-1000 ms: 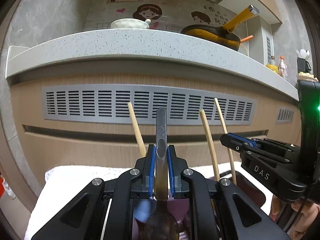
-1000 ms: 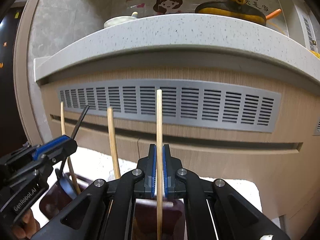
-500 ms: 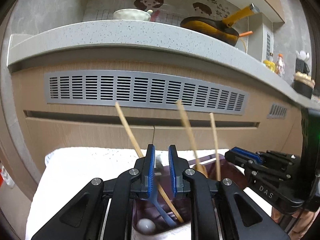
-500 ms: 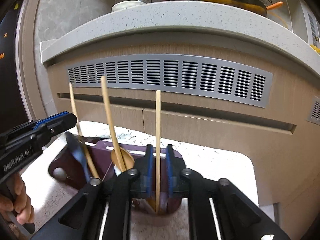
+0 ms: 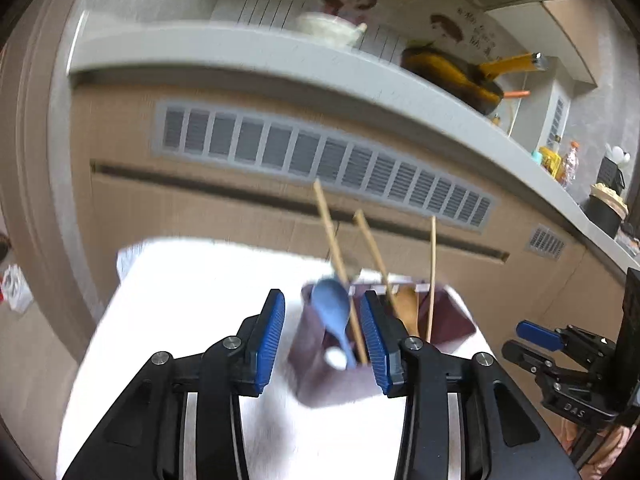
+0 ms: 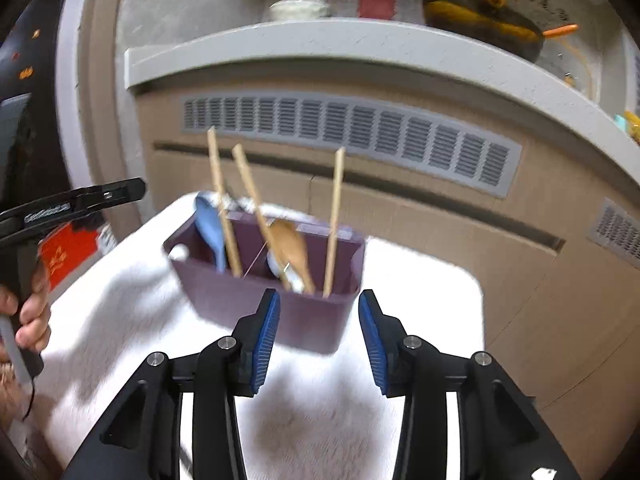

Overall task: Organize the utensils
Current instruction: 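Open both tools to drop the metal spoon and chopstick into the caddy, then move both open tools down toward the remaining utensils on the table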

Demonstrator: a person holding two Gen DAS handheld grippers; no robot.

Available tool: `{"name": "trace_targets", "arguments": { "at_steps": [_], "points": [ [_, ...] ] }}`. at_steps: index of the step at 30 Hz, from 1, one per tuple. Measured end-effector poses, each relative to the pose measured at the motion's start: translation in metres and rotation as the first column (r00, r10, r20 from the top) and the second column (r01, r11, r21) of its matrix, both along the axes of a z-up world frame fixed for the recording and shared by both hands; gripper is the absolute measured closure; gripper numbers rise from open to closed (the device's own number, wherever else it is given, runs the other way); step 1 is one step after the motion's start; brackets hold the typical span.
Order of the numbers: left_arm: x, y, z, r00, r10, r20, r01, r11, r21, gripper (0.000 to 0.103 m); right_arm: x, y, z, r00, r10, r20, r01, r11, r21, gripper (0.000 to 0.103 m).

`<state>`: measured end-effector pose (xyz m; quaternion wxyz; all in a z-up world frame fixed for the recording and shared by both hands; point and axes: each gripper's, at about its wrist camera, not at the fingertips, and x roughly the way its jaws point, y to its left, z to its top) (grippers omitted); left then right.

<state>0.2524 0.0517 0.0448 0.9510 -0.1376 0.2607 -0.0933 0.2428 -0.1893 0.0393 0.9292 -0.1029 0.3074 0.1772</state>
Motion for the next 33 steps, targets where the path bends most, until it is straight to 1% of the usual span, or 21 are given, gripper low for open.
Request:
{"name": "trace_targets", "arguments": {
  "at_steps": [2, 5, 6, 8, 11, 13, 15, 16, 17, 18, 20, 21, 23, 25, 26, 27, 28, 31, 33],
  "points": [
    [-0.003, 0.0, -0.01, 0.998, -0.032, -0.05, 0.031, 0.999, -0.011, 0.062, -0.005, 0.001, -0.007, 0.999, 0.03, -0.041, -0.03, 1.0, -0.005, 0.062],
    [-0.013, -0.014, -0.027, 0.989, -0.098, -0.113, 0.102, 0.994, 0.03, 0.062, -0.017, 0.003, -0.021, 0.992, 0.062, -0.106, -0.066, 0.997, -0.04, 0.062],
    [-0.017, -0.02, -0.033, 0.982, -0.122, -0.142, 0.131, 0.99, 0.051, 0.061, -0.022, 0.003, -0.027, 0.988, 0.077, -0.134, -0.085, 0.995, -0.053, 0.062],
    [-0.021, -0.03, -0.042, 0.969, -0.16, -0.19, 0.175, 0.982, 0.067, 0.061, -0.03, 0.003, -0.037, 0.979, 0.099, -0.18, -0.113, 0.991, -0.066, 0.062],
    [-0.03, -0.047, -0.057, 0.934, -0.234, -0.272, 0.262, 0.962, 0.072, 0.06, -0.041, 0.005, -0.056, 0.952, 0.14, -0.273, -0.164, 0.984, -0.067, 0.062],
    [-0.035, -0.054, -0.063, 0.919, -0.254, -0.303, 0.288, 0.955, 0.075, 0.059, -0.048, 0.008, -0.07, 0.928, 0.162, -0.335, -0.195, 0.978, -0.067, 0.062],
    [-0.039, -0.058, -0.068, 0.905, -0.269, -0.33, 0.308, 0.948, 0.073, 0.058, -0.055, 0.012, -0.082, 0.911, 0.174, -0.373, -0.219, 0.972, -0.08, 0.062],
    [-0.04, -0.06, -0.069, 0.898, -0.274, -0.344, 0.317, 0.946, 0.073, 0.058, -0.059, 0.013, -0.085, 0.908, 0.179, -0.378, -0.228, 0.97, -0.088, 0.063],
    [-0.042, -0.062, -0.07, 0.894, -0.276, -0.352, 0.322, 0.944, 0.077, 0.058, -0.063, 0.015, -0.089, 0.905, 0.184, -0.384, -0.238, 0.966, -0.098, 0.066],
    [-0.044, -0.065, -0.072, 0.889, -0.275, -0.365, 0.327, 0.941, 0.088, 0.058, -0.067, 0.017, -0.092, 0.9, 0.192, -0.392, -0.252, 0.962, -0.105, 0.073],
    [-0.049, -0.068, -0.074, 0.882, -0.279, -0.38, 0.339, 0.935, 0.102, 0.058, -0.071, 0.019, -0.097, 0.889, 0.202, -0.411, -0.268, 0.958, -0.107, 0.081],
    [-0.051, -0.068, -0.076, 0.88, -0.28, -0.385, 0.343, 0.933, 0.105, 0.058, -0.072, 0.019, -0.099, 0.885, 0.202, -0.419, -0.27, 0.957, -0.109, 0.083],
    [-0.057, -0.072, -0.079, 0.872, -0.281, -0.4, 0.353, 0.928, 0.117, 0.057, -0.073, 0.018, -0.103, 0.883, 0.191, -0.43, -0.265, 0.957, -0.119, 0.084],
    [-0.06, -0.078, -0.08, 0.863, -0.292, -0.413, 0.369, 0.921, 0.122, 0.057, -0.072, 0.016, -0.103, 0.88, 0.187, -0.437, -0.254, 0.962, -0.1, 0.084],
    [-0.063, -0.081, -0.08, 0.861, -0.295, -0.415, 0.375, 0.918, 0.125, 0.057, -0.071, 0.016, -0.104, 0.877, 0.186, -0.443, -0.251, 0.964, -0.092, 0.086],
    [-0.065, -0.084, -0.08, 0.859, -0.297, -0.417, 0.38, 0.916, 0.131, 0.057, -0.071, 0.014, -0.104, 0.875, 0.185, -0.448, -0.246, 0.966, -0.082, 0.093],
    [-0.068, -0.088, -0.08, 0.857, -0.298, -0.42, 0.386, 0.912, 0.14, 0.057, -0.07, 0.014, -0.104, 0.874, 0.182, -0.451, -0.243, 0.967, -0.08, 0.095],
    [-0.073, -0.096, -0.081, 0.854, -0.298, -0.427, 0.396, 0.904, 0.161, 0.057, -0.071, 0.007, -0.103, 0.879, 0.169, -0.446, -0.22, 0.973, -0.066, 0.097],
    [-0.077, -0.1, -0.081, 0.849, -0.299, -0.435, 0.402, 0.901, 0.166, 0.057, -0.069, 0.0, -0.1, 0.889, 0.144, -0.434, -0.187, 0.981, -0.056, 0.098]
  ]
}}
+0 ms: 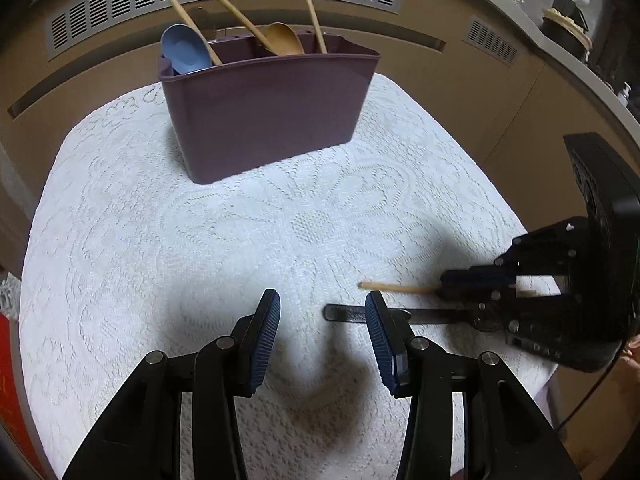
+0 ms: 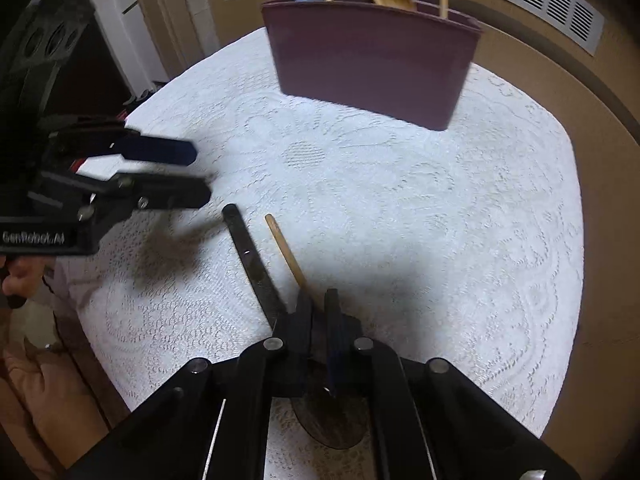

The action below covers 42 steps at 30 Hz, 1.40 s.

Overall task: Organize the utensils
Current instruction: 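Move both open tools down toward the remaining utensils on the table, then grasp the black-handled metal spoon with the left tool while the right tool grasps the wooden chopstick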

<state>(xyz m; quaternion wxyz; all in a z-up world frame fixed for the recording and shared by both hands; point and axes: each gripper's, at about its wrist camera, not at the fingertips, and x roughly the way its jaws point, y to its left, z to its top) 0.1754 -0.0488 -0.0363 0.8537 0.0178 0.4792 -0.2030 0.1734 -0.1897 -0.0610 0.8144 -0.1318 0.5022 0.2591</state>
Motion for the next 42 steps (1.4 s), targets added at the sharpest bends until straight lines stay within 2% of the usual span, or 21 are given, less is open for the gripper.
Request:
{"name": "trace_targets", "arguments": {
  "at_steps": [9, 11, 14, 17, 19, 22, 25, 29, 31, 33, 37, 39, 42],
  "points": [
    [-0.014, -0.019, -0.004, 0.996, -0.036, -0.081, 0.036, 0.999, 0.004, 0.057, 0.0, -0.041, 0.012, 0.987, -0.137, 0.087, 0.136, 0.991, 0.018, 0.098],
    [-0.02, -0.025, -0.004, 0.993, -0.061, -0.106, 0.06, 0.998, -0.011, 0.057, -0.004, -0.046, 0.011, 0.988, -0.136, 0.078, 0.134, 0.991, 0.029, 0.098],
    [-0.031, -0.038, 0.001, 0.988, -0.133, -0.082, 0.133, 0.991, -0.002, 0.057, -0.016, -0.05, 0.012, 0.991, -0.119, 0.069, 0.117, 0.993, 0.034, 0.098],
    [-0.041, -0.062, 0.003, 0.957, -0.283, -0.06, 0.283, 0.959, -0.006, 0.057, -0.024, -0.06, 0.014, 0.988, -0.132, 0.084, 0.131, 0.991, 0.024, 0.097],
    [-0.048, -0.08, 0.001, 0.914, -0.403, -0.054, 0.404, 0.915, 0.014, 0.057, -0.026, -0.073, 0.018, 0.985, -0.155, 0.074, 0.152, 0.987, 0.047, 0.096],
    [-0.052, -0.102, -0.003, 0.86, -0.509, -0.043, 0.511, 0.855, 0.088, 0.057, -0.028, -0.09, 0.023, 0.978, -0.199, 0.068, 0.193, 0.978, 0.081, 0.094],
    [-0.046, -0.116, -0.009, 0.838, -0.545, -0.036, 0.542, 0.822, 0.174, 0.056, -0.027, -0.098, 0.024, 0.972, -0.225, 0.071, 0.218, 0.972, 0.09, 0.091],
    [-0.036, -0.129, -0.026, 0.801, -0.591, -0.096, 0.596, 0.768, 0.234, 0.054, -0.025, -0.107, 0.02, 0.968, -0.247, 0.054, 0.24, 0.965, 0.103, 0.084],
    [-0.035, -0.133, -0.029, 0.801, -0.595, -0.073, 0.589, 0.759, 0.276, 0.051, -0.023, -0.111, 0.018, 0.966, -0.256, 0.045, 0.25, 0.962, 0.111, 0.083],
    [-0.03, -0.136, -0.03, 0.812, -0.577, -0.08, 0.574, 0.768, 0.284, 0.05, -0.02, -0.112, 0.015, 0.964, -0.265, 0.036, 0.259, 0.958, 0.12, 0.082],
    [-0.007, -0.131, -0.032, 0.872, -0.48, -0.095, 0.489, 0.849, 0.2, 0.053, -0.017, -0.111, 0.015, 0.961, -0.275, 0.021, 0.269, 0.953, 0.14, 0.08],
    [-0.001, -0.127, -0.031, 0.889, -0.45, -0.084, 0.457, 0.867, 0.197, 0.068, -0.015, -0.109, 0.015, 0.962, -0.271, 0.015, 0.266, 0.952, 0.152, 0.079],
    [0.006, -0.105, -0.027, 0.919, -0.386, -0.076, 0.393, 0.904, 0.165, 0.082, -0.014, -0.1, 0.016, 0.966, -0.257, 0.019, 0.251, 0.955, 0.156, 0.076]
  ]
}}
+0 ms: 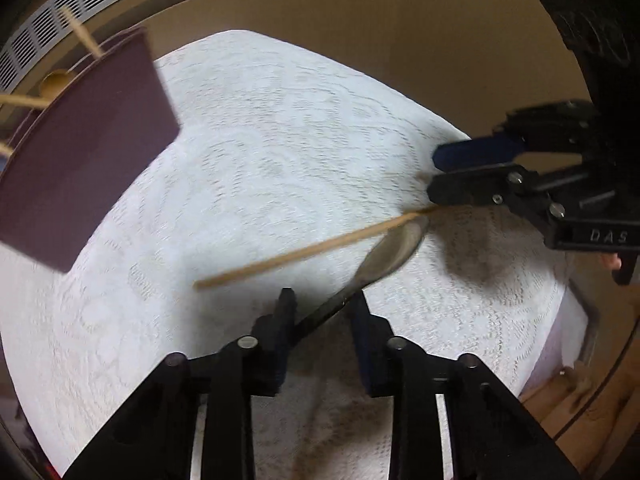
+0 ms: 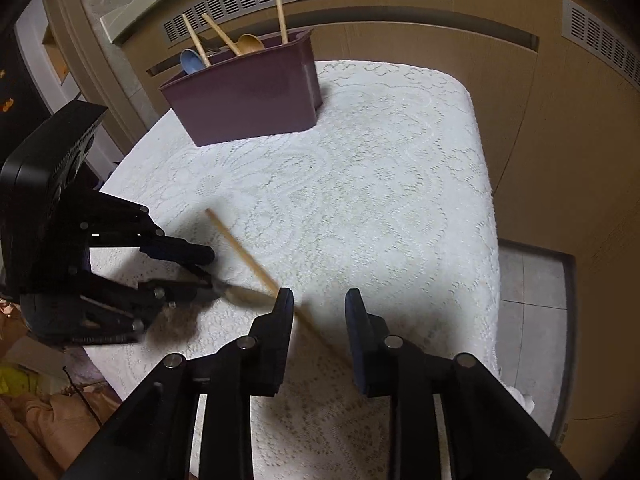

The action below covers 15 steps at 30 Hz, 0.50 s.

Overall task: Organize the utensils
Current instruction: 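Grasp the black-handled metal spoon with the left tool while the right tool grasps the wooden chopstick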

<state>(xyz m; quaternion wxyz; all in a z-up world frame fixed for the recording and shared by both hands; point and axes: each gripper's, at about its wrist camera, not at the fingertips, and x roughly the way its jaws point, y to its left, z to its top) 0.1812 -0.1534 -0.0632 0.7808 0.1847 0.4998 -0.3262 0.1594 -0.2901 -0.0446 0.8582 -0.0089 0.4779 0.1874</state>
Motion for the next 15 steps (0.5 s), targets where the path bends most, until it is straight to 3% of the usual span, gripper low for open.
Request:
{"name": "trace_targets", "arguments": {
  "at_steps": [3, 8, 12, 15],
  "points": [
    [0.001, 0.03, 0.004, 0.997, 0.079, 0.013, -0.079, 0.997, -0.014, 0.091, 0.002, 0.013, -0.001, 0.999, 0.035, 0.001, -0.035, 0.999, -0.008, 0.076],
    [0.009, 0.082, 0.006, 0.972, 0.233, 0.018, -0.233, 0.972, -0.034, 0.092, 0.008, 0.04, -0.001, 0.995, 0.1, 0.011, -0.099, 0.994, -0.052, 0.076],
    [0.012, 0.12, 0.007, 0.935, 0.35, 0.055, -0.35, 0.937, -0.016, 0.092, 0.024, 0.065, -0.002, 0.986, 0.164, 0.025, -0.161, 0.982, -0.097, 0.076],
    [0.009, 0.132, 0.007, 0.93, 0.367, 0.026, -0.366, 0.93, -0.044, 0.091, 0.039, 0.078, -0.01, 0.982, 0.188, 0.005, -0.185, 0.971, -0.151, 0.076]
  ]
}}
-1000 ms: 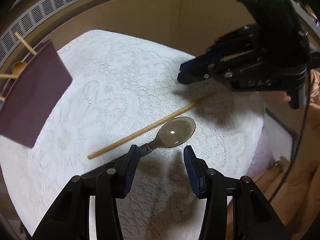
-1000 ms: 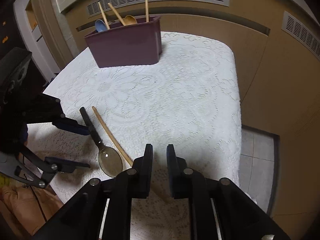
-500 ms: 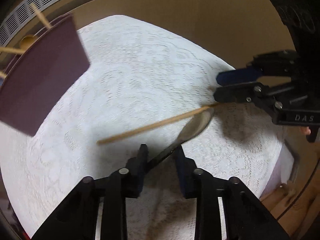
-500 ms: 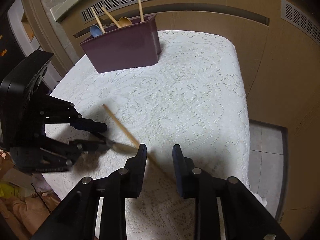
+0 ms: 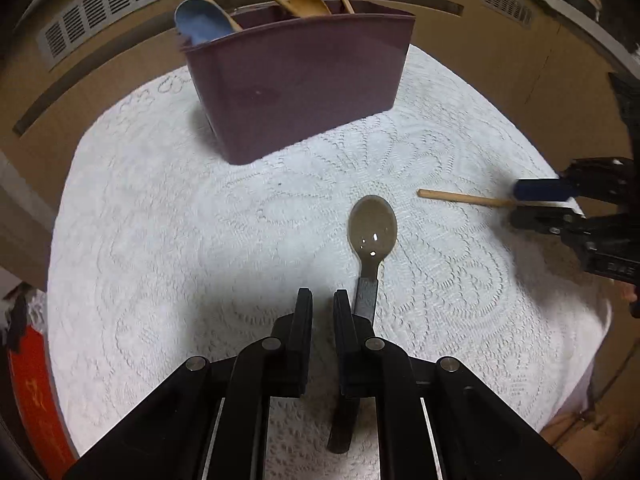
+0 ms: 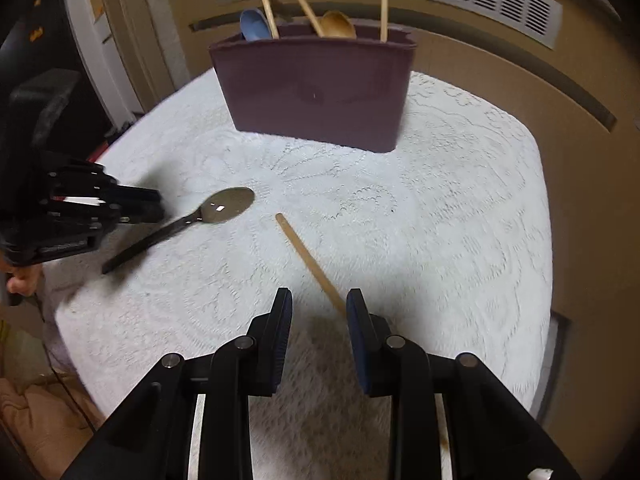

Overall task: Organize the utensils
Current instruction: 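Grasp the black-handled metal spoon with the left tool while the right tool grasps the wooden chopstick, then lift the metal spoon and chopstick upright over the purple caddy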

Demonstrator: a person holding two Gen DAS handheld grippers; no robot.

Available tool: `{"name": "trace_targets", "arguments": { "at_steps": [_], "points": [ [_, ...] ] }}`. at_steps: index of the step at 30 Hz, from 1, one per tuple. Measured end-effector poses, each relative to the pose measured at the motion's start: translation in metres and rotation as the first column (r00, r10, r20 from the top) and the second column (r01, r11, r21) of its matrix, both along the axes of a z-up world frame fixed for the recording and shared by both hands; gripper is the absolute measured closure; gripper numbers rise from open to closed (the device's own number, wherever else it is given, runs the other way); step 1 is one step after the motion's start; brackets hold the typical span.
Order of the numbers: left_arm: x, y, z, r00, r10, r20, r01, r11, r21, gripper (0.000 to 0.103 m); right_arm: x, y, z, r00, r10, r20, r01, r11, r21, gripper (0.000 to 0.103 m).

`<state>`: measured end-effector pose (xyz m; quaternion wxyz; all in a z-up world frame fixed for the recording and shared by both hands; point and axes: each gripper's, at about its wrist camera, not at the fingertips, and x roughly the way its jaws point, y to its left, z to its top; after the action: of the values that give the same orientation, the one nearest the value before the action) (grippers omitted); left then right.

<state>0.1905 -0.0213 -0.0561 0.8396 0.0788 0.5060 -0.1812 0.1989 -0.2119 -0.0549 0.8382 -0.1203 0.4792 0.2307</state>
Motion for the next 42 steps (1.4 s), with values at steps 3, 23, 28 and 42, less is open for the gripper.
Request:
{"name": "trace_targets", "arguments": {
  "at_steps": [3, 23, 28, 42],
  "points": [
    [-0.003, -0.004, 0.0, 0.999, -0.047, -0.018, 0.046, 0.998, -0.05, 0.09, 0.016, 0.003, -0.012, 0.999, -0.002, -0.037, 0.001, 0.999, -0.035, 0.077],
    [0.042, -0.065, -0.013, 0.995, -0.081, 0.05, 0.079, 0.996, 0.047, 0.069, 0.021, -0.009, -0.005, 0.991, -0.099, -0.088, 0.107, 0.99, 0.089, 0.097],
    [0.032, -0.041, -0.009, 0.996, 0.033, 0.085, -0.03, 0.999, -0.034, 0.069, 0.02, -0.005, -0.007, 0.992, -0.114, -0.055, 0.117, 0.992, 0.054, 0.096],
    [0.003, -0.002, 0.001, 0.976, 0.165, 0.144, -0.15, 0.983, -0.107, 0.069, 0.035, 0.019, -0.018, 0.993, -0.114, -0.033, 0.113, 0.993, -0.031, 0.091]
  ]
}}
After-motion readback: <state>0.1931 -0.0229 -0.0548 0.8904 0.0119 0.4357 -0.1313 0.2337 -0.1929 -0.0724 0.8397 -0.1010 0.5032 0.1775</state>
